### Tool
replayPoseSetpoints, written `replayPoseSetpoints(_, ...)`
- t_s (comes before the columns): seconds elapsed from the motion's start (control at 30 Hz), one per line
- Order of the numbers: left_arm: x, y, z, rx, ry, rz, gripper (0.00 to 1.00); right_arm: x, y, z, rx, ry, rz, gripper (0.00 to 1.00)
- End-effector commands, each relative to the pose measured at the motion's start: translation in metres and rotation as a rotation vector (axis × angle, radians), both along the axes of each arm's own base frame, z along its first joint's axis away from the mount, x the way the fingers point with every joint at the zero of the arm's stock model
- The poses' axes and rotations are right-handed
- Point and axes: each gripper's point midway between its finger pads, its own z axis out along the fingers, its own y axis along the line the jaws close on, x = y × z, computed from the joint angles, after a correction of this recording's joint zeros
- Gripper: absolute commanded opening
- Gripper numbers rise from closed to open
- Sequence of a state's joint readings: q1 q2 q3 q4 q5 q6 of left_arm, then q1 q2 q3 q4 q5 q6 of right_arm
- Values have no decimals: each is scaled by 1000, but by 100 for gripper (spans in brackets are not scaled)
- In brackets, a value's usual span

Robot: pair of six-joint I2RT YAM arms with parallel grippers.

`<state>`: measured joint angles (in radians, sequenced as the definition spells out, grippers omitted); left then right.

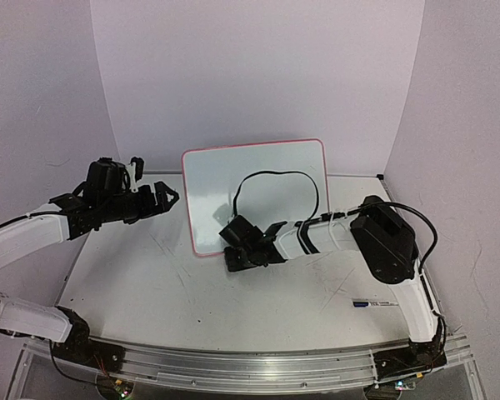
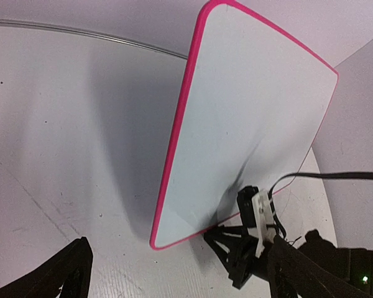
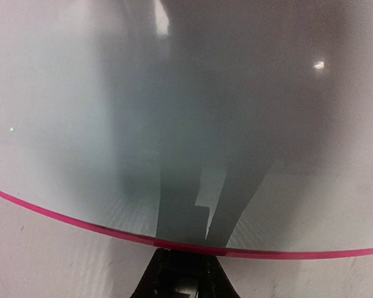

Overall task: Write a sentence on the whiteboard
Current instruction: Move the whiteboard to the center of the board, then pick up the whiteboard marker from the center of the board.

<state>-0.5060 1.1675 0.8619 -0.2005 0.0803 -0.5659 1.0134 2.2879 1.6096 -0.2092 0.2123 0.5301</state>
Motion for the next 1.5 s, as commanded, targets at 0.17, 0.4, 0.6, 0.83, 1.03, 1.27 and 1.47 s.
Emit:
replayPoseSetpoints(0.17, -6, 26, 22, -53, -75, 139, 99, -99, 45, 18, 117, 132, 242, 0)
replayPoseSetpoints(0.4, -6, 28, 37, -37, -101, 139, 99, -99, 41, 41, 112, 100, 259, 84)
replayPoseSetpoints(0.6, -8, 36, 62, -15, -157, 151, 99, -113, -37, 100, 51, 18, 209, 98)
replayPoseSetpoints(0.83, -1, 17, 59, -9, -130, 74, 99, -91, -198, 86, 28, 112, -223, 98)
replayPoseSetpoints(1.03, -6, 6, 55, -31, -109, 11, 99, -125, -363, 64, -8, 250, -1016, 98)
replayPoseSetpoints(1.27, -12, 3, 47, -46, -83, -9, 99, -180, -403, 30, -3, 416, -1371, 94)
replayPoseSetpoints(1.47, -19, -1, 48, -58, -84, -49, 99, -166, -417, 32, 25, 347, -1444, 80)
